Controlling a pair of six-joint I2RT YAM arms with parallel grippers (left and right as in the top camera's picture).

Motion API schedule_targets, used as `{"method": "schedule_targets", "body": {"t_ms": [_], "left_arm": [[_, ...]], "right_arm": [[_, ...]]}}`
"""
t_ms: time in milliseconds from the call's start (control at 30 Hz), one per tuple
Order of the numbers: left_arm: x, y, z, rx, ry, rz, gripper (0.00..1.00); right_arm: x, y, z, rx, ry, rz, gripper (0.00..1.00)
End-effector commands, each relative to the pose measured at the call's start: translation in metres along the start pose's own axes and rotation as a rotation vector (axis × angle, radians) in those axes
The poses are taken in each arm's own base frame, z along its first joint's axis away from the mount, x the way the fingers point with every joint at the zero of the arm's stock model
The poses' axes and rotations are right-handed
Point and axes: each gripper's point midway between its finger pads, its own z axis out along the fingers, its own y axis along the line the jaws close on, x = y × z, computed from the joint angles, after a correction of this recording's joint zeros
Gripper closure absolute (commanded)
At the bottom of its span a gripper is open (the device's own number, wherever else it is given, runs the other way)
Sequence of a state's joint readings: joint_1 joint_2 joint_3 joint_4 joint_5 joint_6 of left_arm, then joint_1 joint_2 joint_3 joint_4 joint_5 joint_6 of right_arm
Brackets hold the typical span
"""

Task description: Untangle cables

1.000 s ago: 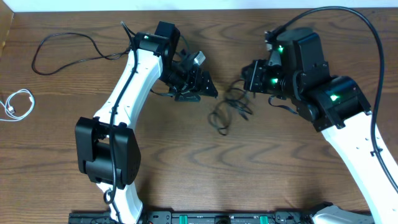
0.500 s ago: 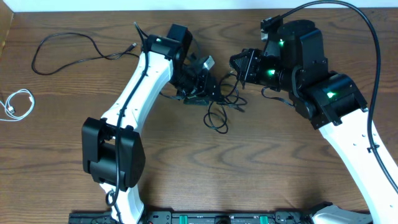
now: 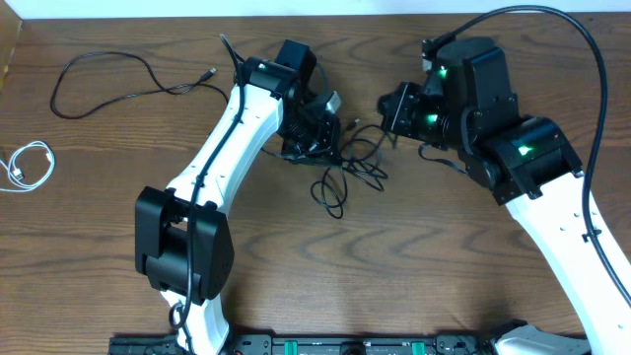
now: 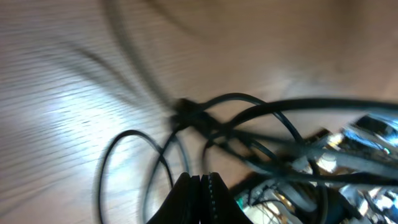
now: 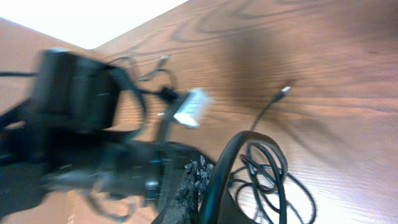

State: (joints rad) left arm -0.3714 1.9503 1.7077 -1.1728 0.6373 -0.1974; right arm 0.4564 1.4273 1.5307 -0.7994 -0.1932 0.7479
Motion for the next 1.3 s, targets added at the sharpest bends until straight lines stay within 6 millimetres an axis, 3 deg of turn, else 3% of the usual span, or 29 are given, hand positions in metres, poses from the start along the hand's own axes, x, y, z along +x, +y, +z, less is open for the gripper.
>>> {"method": "schedule_targets", "body": {"t_ms": [0,133,233,300,400,500,567,700,867,1000,1267], "left_arm": [[-0.003,0.029,0.000,-0.159,-0.029,-0.101,0.92],[-0.003,0.069,-0.011,-0.395,-0.082,-0.220,0.92],[0.000,0.079,-0.016,-0.452,-0.092,-0.266,0.92],[-0.001,0.073,-0.013,-0.416,-0.088,-0.269,0.91],[-0.002,0.050,-0.004,-0.278,-0.063,-0.267,0.69],[-0.007,0.018,0.002,-0.096,-0.044,-0.266,0.67],[-0.007,0.007,0.003,-0.037,-0.032,-0.323,0.56],[-0.005,0.002,0.006,-0.030,-0.030,-0.490,0.56],[-0.005,-0.006,0.010,-0.026,-0.032,-0.576,0.51],[-0.008,-0.012,0.014,-0.016,-0.044,-0.577,0.51],[-0.007,-0.021,0.018,-0.009,-0.047,-0.610,0.51]], "right_arm": [[-0.019,-0.035,-0.007,0.180,-0.108,0.019,0.98],[-0.032,-0.084,-0.023,0.418,-0.193,0.030,0.99],[-0.033,-0.100,-0.029,0.463,-0.185,0.055,0.98],[-0.028,-0.096,-0.025,0.413,-0.141,0.074,0.99],[-0.020,-0.083,-0.018,0.335,-0.088,0.093,0.99],[-0.013,-0.074,-0.010,0.288,-0.052,0.139,0.98],[-0.009,-0.066,-0.003,0.256,-0.030,0.138,0.98],[-0.005,-0.053,0.008,0.217,-0.018,0.183,0.98],[-0.005,-0.038,0.015,0.170,-0.029,0.220,0.99],[-0.002,-0.022,0.018,0.128,-0.037,0.196,0.98],[-0.006,-0.013,0.019,0.097,-0.056,0.221,0.98]]}}
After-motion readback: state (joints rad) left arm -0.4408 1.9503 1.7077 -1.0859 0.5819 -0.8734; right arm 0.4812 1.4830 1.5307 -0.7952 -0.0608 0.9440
